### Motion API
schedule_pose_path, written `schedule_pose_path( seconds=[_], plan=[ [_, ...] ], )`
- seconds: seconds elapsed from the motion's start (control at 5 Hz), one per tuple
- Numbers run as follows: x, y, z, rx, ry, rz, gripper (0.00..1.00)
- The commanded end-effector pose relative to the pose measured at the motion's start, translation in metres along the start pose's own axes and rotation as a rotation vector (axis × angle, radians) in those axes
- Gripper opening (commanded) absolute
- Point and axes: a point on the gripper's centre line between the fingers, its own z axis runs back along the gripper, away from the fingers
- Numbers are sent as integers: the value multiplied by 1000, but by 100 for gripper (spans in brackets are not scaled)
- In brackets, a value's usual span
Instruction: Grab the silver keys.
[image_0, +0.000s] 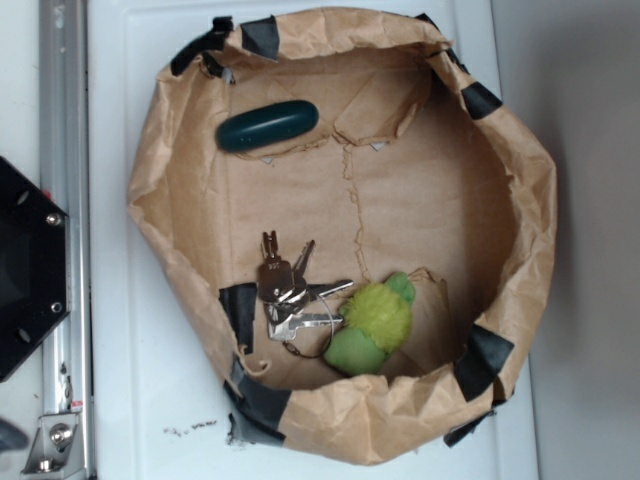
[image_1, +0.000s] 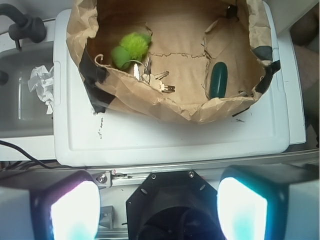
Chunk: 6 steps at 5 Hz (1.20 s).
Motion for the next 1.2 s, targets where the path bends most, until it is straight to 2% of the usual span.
schedule_pose_path(
  seconds=[0.0, 0.2, 0.4, 0.6, 1.0],
  plan=[
    [42, 14, -25, 45, -50, -134, 100],
    [54, 13, -37, 17, -9, -305, 100],
    [84, 11, -59, -80, -3, -333, 100],
    [109, 11, -69, -114, 38, -315, 100],
    [109, 11, -69, -114, 38, -315, 100]
  ],
)
